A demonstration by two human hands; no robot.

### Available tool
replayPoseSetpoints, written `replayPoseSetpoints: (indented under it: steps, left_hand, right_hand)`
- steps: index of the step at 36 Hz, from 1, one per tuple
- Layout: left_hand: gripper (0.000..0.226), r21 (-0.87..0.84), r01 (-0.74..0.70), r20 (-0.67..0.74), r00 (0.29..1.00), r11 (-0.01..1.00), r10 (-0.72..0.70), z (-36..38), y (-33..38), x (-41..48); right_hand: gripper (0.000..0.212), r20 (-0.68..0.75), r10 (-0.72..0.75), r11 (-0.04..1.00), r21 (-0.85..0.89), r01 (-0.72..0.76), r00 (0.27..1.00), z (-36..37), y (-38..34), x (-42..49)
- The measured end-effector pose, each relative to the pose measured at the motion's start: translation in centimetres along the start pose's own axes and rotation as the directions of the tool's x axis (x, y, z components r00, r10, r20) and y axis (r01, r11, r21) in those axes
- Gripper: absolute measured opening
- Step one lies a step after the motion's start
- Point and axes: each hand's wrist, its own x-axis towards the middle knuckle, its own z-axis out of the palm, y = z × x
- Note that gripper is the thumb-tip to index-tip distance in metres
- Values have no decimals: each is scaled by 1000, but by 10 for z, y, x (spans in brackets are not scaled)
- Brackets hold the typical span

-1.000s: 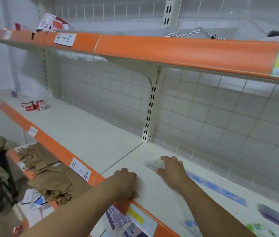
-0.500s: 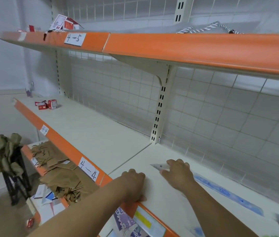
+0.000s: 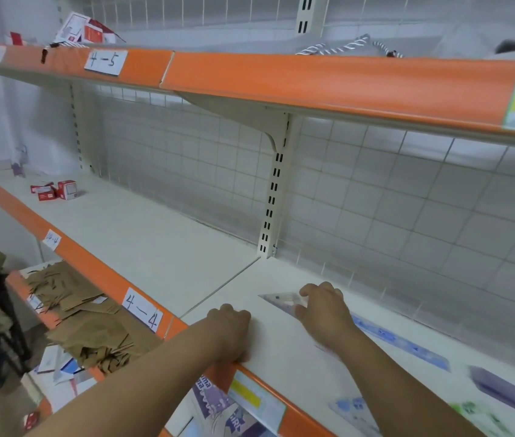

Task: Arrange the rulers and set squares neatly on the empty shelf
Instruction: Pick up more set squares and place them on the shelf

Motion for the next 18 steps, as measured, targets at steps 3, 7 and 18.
replayPoseSetpoints:
  steps: [3, 7, 18]
  left_hand:
    - [46, 29, 5, -12, 1000, 1000, -5, 0, 4, 1]
    - [48, 60, -41, -29, 999, 997, 42, -5, 10, -3]
    - [58, 70, -227, -21, 973, 971, 228, 3, 65, -1]
  right_hand:
    - [38, 2, 15, 1000, 2, -15, 1000, -9, 8, -12]
    - [34, 32, 43, 999, -15, -42, 999, -22, 21, -32]
    - [31, 327, 161, 984, -124, -127, 931, -60, 53, -110]
